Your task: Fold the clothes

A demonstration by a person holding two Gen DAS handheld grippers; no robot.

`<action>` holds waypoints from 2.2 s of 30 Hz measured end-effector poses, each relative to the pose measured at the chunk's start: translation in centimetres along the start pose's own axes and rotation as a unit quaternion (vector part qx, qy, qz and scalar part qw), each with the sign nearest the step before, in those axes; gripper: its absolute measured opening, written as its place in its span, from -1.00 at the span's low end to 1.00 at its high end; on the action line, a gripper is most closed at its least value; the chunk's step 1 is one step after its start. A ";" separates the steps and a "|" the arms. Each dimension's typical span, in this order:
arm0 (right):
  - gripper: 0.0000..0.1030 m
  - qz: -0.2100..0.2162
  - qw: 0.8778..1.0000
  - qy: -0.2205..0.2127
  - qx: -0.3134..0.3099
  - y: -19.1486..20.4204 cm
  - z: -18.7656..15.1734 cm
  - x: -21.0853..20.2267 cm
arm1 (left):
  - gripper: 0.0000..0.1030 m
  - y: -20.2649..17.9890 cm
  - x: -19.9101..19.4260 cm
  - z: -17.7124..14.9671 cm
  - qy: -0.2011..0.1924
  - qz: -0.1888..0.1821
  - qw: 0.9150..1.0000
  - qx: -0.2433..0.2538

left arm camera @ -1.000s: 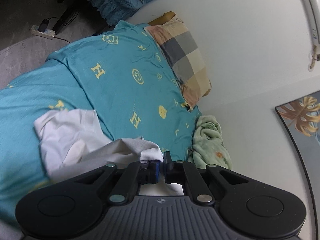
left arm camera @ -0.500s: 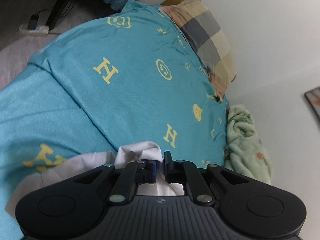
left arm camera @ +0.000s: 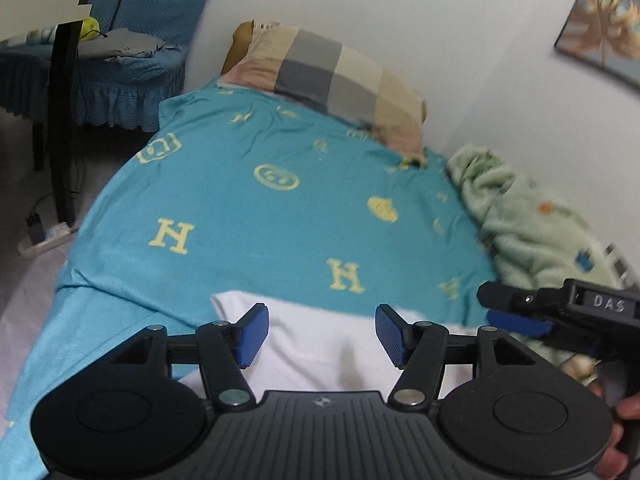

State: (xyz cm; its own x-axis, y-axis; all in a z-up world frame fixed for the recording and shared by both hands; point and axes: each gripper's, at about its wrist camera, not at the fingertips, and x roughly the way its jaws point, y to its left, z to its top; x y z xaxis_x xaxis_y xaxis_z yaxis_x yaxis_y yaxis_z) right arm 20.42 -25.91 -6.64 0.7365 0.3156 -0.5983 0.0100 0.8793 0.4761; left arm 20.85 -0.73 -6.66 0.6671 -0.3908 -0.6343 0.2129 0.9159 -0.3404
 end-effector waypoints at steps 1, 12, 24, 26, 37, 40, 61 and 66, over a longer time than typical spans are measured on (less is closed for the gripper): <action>0.03 -0.012 1.000 0.008 -0.010 -0.1 -0.2 0.8 | 0.19 -0.1 0.6 -0.2 0.008 0.011 1.000 0.009; -0.16 -0.067 0.995 0.045 -0.057 -0.7 -2.4 4.7 | 0.16 -0.7 2.5 -1.7 0.043 0.055 0.995 0.066; -0.15 -0.058 0.994 0.056 -0.079 2.0 -3.8 0.5 | 0.19 -4.4 -1.0 -3.7 0.042 0.073 0.988 0.127; -0.15 -0.062 0.992 0.071 -0.078 2.0 -4.2 1.0 | 0.19 -4.5 -0.7 -4.0 0.049 0.076 0.987 0.130; -0.19 -0.065 0.992 0.098 -0.041 1.0 -4.9 1.9 | 0.36 -3.1 -1.6 -4.2 0.062 0.050 0.994 0.071; -0.15 -0.060 0.994 0.085 -0.020 0.8 -4.7 0.4 | 0.58 -2.6 -4.2 -4.3 0.056 0.029 0.998 0.017; 0.19 0.065 0.920 0.106 0.371 -4.7 -12.5 -6.7 | 0.72 7.1 -5.1 -13.1 0.097 -0.091 0.895 -0.426; 0.39 0.036 0.903 0.101 0.416 -5.8 -13.8 -5.0 | 0.50 8.0 -4.9 -13.0 0.069 -0.098 0.889 -0.443</action>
State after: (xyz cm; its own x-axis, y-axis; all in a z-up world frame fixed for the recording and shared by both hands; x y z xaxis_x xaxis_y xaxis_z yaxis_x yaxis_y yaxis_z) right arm 7.35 -27.65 -15.28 0.6180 0.4943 -0.6113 0.5338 0.3070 0.7879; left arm 10.00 7.28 -15.29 0.5721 -0.5991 -0.5602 -0.3700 0.4211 -0.8281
